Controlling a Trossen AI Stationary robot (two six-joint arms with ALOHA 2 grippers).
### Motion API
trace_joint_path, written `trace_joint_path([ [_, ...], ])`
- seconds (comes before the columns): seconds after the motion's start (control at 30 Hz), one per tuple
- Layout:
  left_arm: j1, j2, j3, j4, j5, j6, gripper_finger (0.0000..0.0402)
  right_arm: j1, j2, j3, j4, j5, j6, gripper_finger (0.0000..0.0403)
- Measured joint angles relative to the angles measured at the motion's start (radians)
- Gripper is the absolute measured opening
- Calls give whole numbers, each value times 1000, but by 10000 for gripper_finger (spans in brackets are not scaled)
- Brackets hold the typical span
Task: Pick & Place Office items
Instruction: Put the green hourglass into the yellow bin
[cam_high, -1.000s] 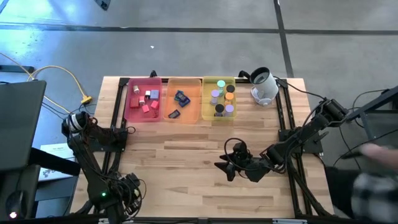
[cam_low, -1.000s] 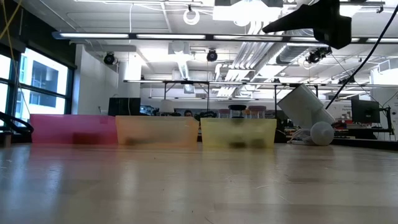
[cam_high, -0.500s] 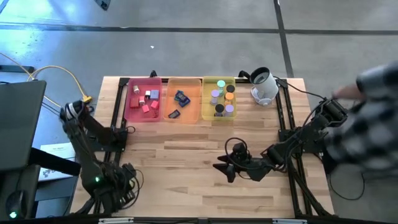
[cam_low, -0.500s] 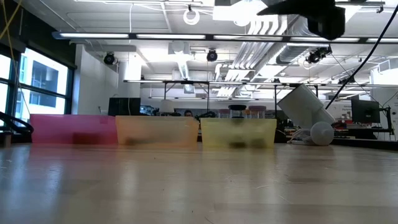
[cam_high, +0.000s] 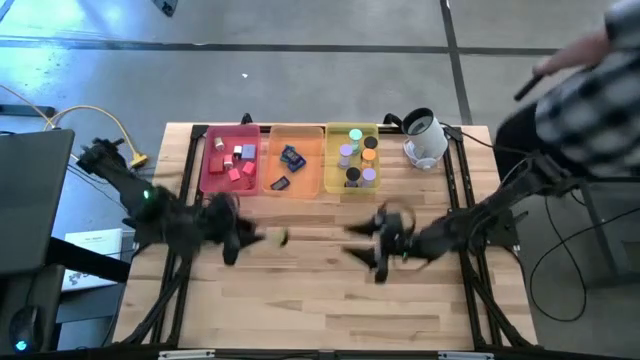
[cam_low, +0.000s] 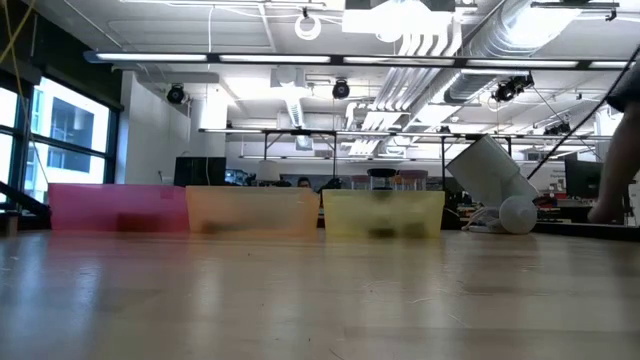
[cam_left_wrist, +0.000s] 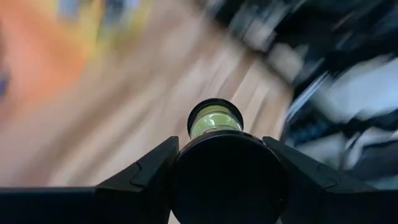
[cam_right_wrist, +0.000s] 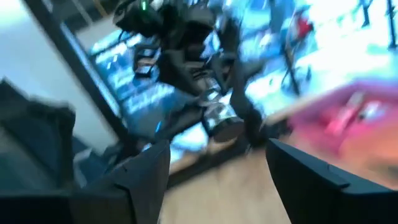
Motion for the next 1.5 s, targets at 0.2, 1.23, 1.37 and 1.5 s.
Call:
trace_joint_path([
  [0.2,195,-80,1,579,-72,603,200,-155,-223,0,-22,-97,-44,254],
  [1.23,513,126,1,1065,143,893,200,-421,-487,0,-112,-551,-281,256],
  [1.37,544,121,1,1077,205,890,200,-421,-487,0,-114,-552,-293,286],
  [1.5,564,121,1,1074,234,890,200,-421,-487,0,-142,-538,-316,351],
])
